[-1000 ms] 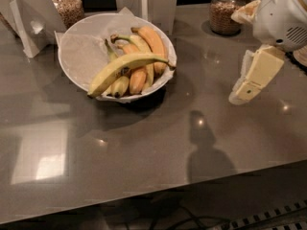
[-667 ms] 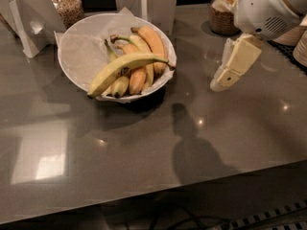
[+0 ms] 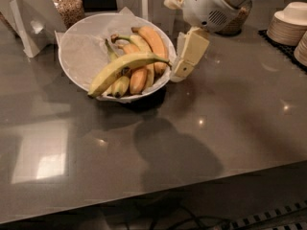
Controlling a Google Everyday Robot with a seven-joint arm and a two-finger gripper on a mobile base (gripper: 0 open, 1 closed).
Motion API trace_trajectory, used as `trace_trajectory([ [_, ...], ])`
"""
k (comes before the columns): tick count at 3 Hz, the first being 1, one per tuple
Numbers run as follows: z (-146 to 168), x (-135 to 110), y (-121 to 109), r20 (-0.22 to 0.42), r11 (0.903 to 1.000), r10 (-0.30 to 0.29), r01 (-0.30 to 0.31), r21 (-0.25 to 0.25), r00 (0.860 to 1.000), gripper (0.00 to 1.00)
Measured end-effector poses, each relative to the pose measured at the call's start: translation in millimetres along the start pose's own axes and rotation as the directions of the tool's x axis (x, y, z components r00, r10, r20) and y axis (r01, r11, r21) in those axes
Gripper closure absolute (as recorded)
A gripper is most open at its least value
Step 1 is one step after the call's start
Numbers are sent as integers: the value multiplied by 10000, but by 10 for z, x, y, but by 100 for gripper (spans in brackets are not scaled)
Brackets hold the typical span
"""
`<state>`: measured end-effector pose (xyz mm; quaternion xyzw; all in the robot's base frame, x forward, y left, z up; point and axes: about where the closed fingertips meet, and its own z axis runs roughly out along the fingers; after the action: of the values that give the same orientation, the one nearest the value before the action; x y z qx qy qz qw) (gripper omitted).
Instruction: Pick banana from white bowl
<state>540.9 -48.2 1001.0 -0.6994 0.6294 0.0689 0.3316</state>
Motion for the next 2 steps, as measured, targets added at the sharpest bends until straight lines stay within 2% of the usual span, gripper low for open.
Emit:
trace_trajectory([
  [1,375,-284,-4,205,9951,-701,714,-691,9973,0],
  [2,377,-286,-5,207,9950,-708,721,-691,9973,0],
])
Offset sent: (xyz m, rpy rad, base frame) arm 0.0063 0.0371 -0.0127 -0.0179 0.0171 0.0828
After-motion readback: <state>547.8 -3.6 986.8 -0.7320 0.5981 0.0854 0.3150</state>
